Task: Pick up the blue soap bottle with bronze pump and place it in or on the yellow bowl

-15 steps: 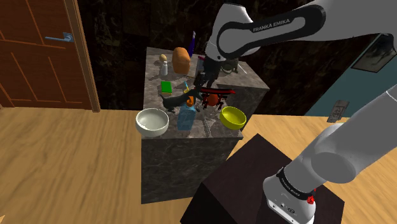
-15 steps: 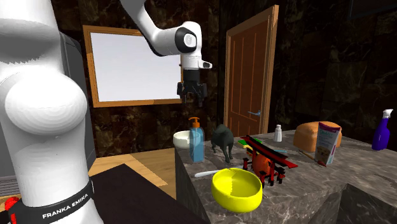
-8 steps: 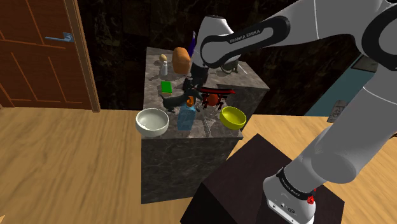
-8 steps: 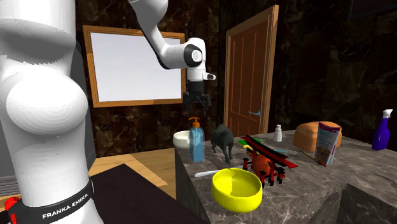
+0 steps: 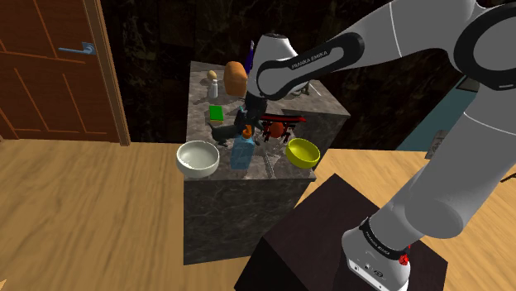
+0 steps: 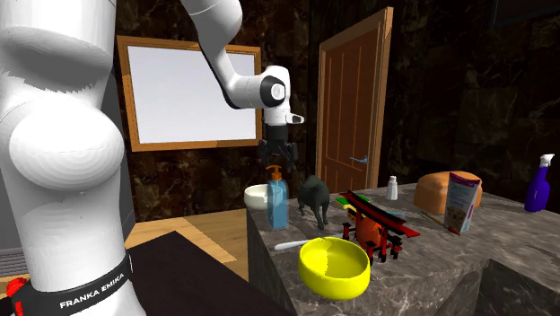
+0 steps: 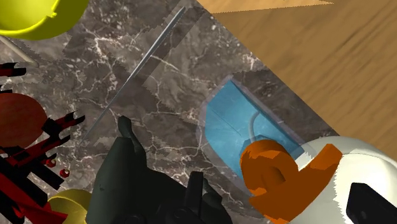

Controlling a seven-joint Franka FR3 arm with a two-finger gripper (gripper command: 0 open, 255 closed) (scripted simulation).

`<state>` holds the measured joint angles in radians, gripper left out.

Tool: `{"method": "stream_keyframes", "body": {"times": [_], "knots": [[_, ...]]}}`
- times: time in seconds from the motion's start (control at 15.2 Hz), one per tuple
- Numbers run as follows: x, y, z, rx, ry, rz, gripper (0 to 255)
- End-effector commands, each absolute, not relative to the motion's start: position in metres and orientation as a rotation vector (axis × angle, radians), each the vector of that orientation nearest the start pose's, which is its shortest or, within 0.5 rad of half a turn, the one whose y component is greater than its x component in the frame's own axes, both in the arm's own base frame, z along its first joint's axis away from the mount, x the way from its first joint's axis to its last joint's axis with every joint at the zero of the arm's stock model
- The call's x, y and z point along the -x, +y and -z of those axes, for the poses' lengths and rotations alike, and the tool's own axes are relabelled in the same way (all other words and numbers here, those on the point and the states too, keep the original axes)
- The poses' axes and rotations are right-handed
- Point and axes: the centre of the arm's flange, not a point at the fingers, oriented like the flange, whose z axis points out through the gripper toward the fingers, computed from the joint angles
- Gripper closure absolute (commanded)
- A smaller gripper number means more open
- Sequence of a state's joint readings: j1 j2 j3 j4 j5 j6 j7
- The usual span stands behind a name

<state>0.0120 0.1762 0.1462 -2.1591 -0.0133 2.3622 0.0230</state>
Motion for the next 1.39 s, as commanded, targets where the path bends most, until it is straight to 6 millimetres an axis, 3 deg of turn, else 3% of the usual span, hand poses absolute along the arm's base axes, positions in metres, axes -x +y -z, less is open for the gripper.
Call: {"method": "stream_keyframes", "body": {"times": [0.0,0.26,0.33,0.92,1.32], "knots": [[-0.555,0.088,-0.319,3.115,-0.222,0.043,0],[-0.555,0.088,-0.319,3.115,-0.222,0.043,0],[-0.555,0.088,-0.319,3.115,-0.222,0.043,255],[-0.555,0.088,-0.319,3.115,-0.222,0.043,255],[-0.555,0.088,-0.351,3.115,-0.222,0.043,255]]}}
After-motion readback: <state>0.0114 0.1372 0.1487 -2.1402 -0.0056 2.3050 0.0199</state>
